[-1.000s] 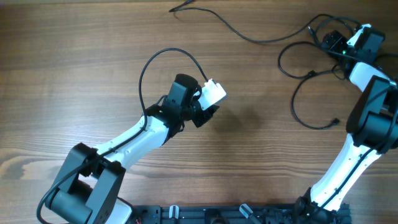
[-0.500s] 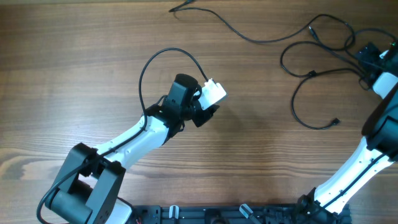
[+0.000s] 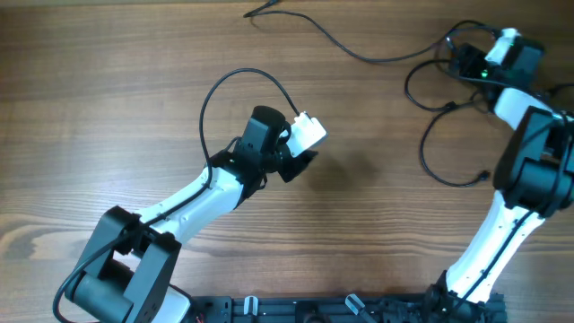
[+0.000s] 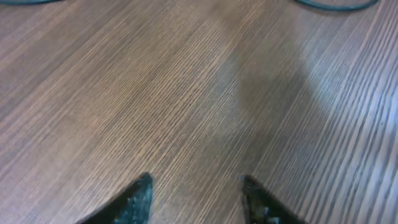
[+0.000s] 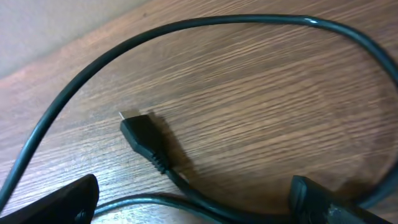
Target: Untangle cables
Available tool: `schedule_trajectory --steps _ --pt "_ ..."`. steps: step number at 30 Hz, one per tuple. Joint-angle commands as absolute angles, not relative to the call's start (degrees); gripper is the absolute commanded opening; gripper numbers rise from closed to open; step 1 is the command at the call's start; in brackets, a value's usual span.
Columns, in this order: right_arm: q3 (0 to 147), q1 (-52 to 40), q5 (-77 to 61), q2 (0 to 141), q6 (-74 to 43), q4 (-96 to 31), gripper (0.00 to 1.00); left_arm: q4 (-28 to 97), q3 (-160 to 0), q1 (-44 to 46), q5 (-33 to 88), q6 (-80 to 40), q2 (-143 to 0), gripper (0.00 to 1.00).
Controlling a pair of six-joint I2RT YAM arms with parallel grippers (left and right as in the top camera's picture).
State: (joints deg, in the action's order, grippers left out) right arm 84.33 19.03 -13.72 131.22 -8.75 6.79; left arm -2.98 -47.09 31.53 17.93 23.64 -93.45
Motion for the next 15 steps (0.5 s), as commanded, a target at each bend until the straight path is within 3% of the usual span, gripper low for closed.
schedule_trajectory --steps 1,6,7,8,15 --pt "86.24 15.77 -1.91 131.44 -4.84 2.42 1.00 -3.36 -46.94 31.77 18.63 23.29 -93.91 0.64" --pt "86.80 16.19 3.42 131.70 -3.01 0.45 1.00 -3.36 -46.94 31.77 18.65 23.29 -93.91 0.83" --pt "86.80 16.82 4.91 131.70 -2.81 0.40 1.00 -3.36 -46.94 31.77 18.68 23.29 -93.91 0.96" --pt "86.80 17.61 4.91 131.70 -2.59 0.73 1.00 -3.36 -46.94 31.77 18.68 23.29 -93.91 1.00" --pt "86.80 25.47 4.91 131.70 -2.81 1.15 1.00 -3.40 -46.94 31.77 19.11 20.08 -93.91 1.00"
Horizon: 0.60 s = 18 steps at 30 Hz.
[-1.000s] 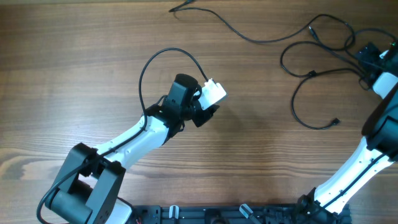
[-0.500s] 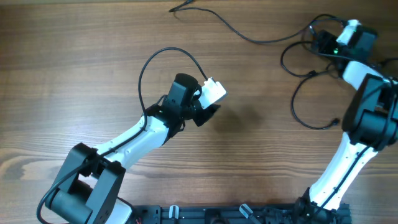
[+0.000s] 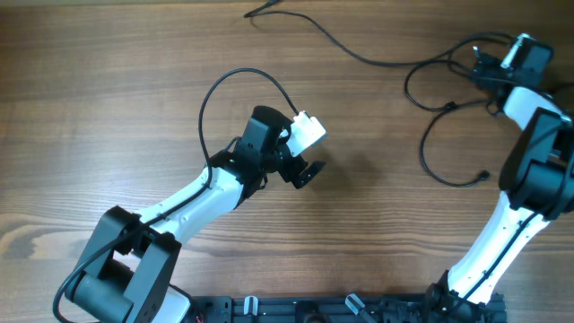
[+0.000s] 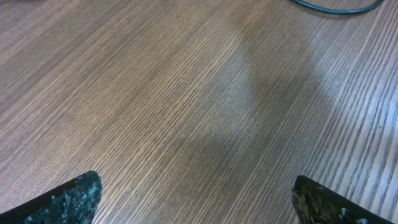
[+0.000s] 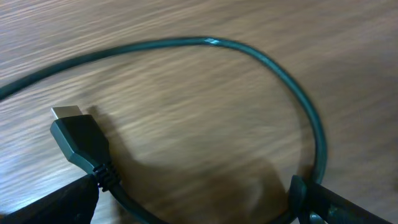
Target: Untangle cables
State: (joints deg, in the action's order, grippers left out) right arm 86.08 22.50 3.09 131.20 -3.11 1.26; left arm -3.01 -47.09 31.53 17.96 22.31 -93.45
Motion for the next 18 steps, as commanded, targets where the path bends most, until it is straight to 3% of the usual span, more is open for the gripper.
schedule_trajectory --steps 1,12,18 --pt "86.80 26.20 4.91 131.70 -2.46 1.04 1.00 -3.44 -46.94 31.77 19.11 20.10 -93.91 1.00" --pt "87.22 34.94 12.34 131.70 -0.25 0.43 1.00 -3.53 -46.94 31.77 19.11 20.10 -93.91 1.00" --pt "87.42 38.70 15.33 131.70 -4.99 -1.67 1.00 -3.60 -46.92 31.77 19.09 20.10 -93.91 1.00"
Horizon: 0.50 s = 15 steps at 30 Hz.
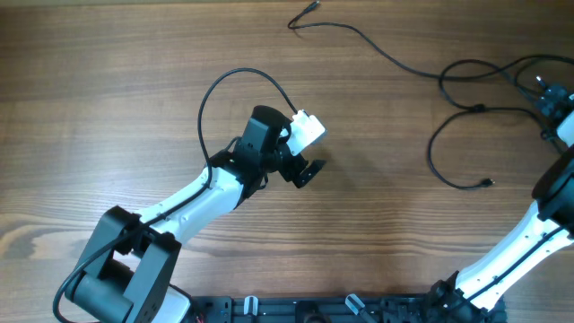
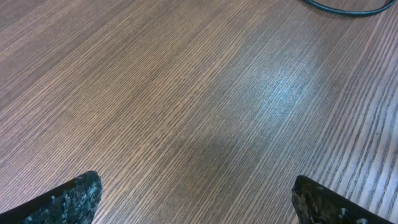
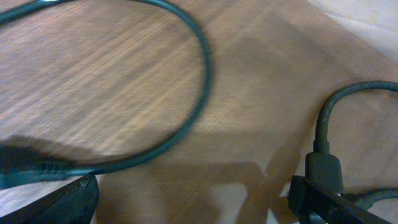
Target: Untangle cables
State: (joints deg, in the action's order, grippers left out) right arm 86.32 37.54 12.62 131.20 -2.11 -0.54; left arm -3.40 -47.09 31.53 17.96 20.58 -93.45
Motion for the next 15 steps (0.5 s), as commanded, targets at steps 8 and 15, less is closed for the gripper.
schedule_trajectory --steps 8,15 --pt "90.35 38.06 -15.07 122.08 -10.90 -3.57 1.00 -3.62 -46.94 31.77 19.07 20.08 -93.91 1.00" --pt "90.35 30.81 -14.72 108.09 -4.99 -22.28 1.00 -6.00 -46.94 31.66 16.97 10.81 -93.91 1.00"
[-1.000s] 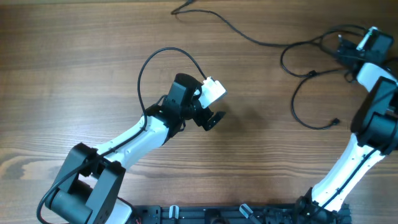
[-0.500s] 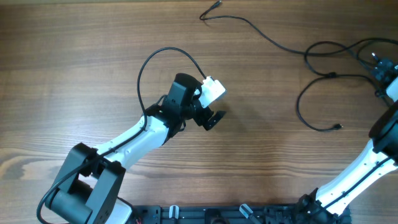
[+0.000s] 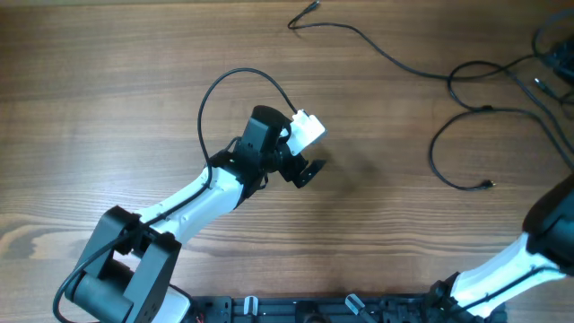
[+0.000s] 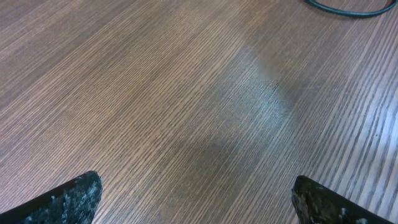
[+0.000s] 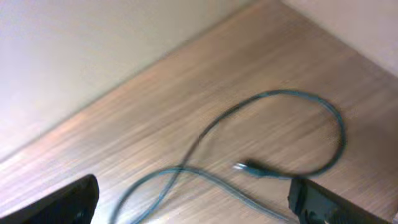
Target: Untangle cables
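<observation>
Thin black cables lie at the back right of the table. One cable (image 3: 377, 49) runs from a free end near the far edge toward the right, where loops (image 3: 475, 72) cross. Another loop (image 3: 437, 152) ends in a small plug (image 3: 489, 186). My left gripper (image 3: 303, 168) hovers open over bare wood mid-table, fingers wide (image 4: 196, 180). My right gripper (image 5: 193, 183) is open, above a blurred cable with a plug (image 5: 249, 167); overhead it is out of frame at the top right.
A black lead (image 3: 215, 90) arches over the left arm. A piece of cable (image 4: 342, 9) shows at the top of the left wrist view. The table's far edge and a pale wall (image 5: 93, 50) appear in the right wrist view.
My right gripper has gone from the right edge of the overhead view to out of frame, and now looks down on the cable from farther off. The left arm has not moved.
At first my left gripper's fingers stood closer together and the right gripper was open over the tangle at back right. The left then stood wide open. The long cable's free end shifted rightward along the far edge while the right gripper stood farther right each time.
</observation>
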Available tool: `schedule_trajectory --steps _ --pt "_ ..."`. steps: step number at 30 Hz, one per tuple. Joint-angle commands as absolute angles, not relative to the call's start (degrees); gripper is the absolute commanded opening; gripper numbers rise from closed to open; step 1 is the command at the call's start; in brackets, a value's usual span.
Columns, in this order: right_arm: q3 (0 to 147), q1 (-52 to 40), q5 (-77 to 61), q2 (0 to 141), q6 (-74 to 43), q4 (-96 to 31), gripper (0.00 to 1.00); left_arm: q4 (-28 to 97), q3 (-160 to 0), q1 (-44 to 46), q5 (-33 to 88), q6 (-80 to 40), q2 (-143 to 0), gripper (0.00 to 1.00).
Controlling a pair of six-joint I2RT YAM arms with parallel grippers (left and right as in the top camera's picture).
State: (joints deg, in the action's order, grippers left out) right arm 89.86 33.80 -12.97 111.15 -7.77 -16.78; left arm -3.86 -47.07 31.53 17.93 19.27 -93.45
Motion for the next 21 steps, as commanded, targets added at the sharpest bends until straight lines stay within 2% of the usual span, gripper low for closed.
schedule_trajectory --steps 1,4,6,10,14,21 --pt "90.32 28.86 -14.70 106.52 -3.86 -26.17 1.00 -7.25 -46.94 31.66 15.38 6.42 -93.91 1.00" --pt "90.32 21.19 -14.17 102.74 -1.67 -34.13 1.00 -10.13 -46.94 31.66 4.67 -15.03 -93.91 1.00" --pt "90.32 15.64 -12.78 100.82 -2.48 -36.58 1.00 -11.68 -46.94 31.66 2.22 -20.43 -93.86 1.00" --pt "90.30 4.43 -10.11 100.18 -4.08 -41.04 1.00 -12.05 -46.94 31.62 -2.68 -20.38 -93.84 1.00" --pt "89.73 -1.72 -10.15 100.18 -4.67 -41.63 1.00 -10.20 -46.94 31.77 -2.66 -20.38 -93.84 1.00" --pt "89.67 -3.38 -10.15 100.18 -4.64 -41.65 1.00 -3.18 -46.94 31.77 -2.66 -20.38 -93.86 1.00"
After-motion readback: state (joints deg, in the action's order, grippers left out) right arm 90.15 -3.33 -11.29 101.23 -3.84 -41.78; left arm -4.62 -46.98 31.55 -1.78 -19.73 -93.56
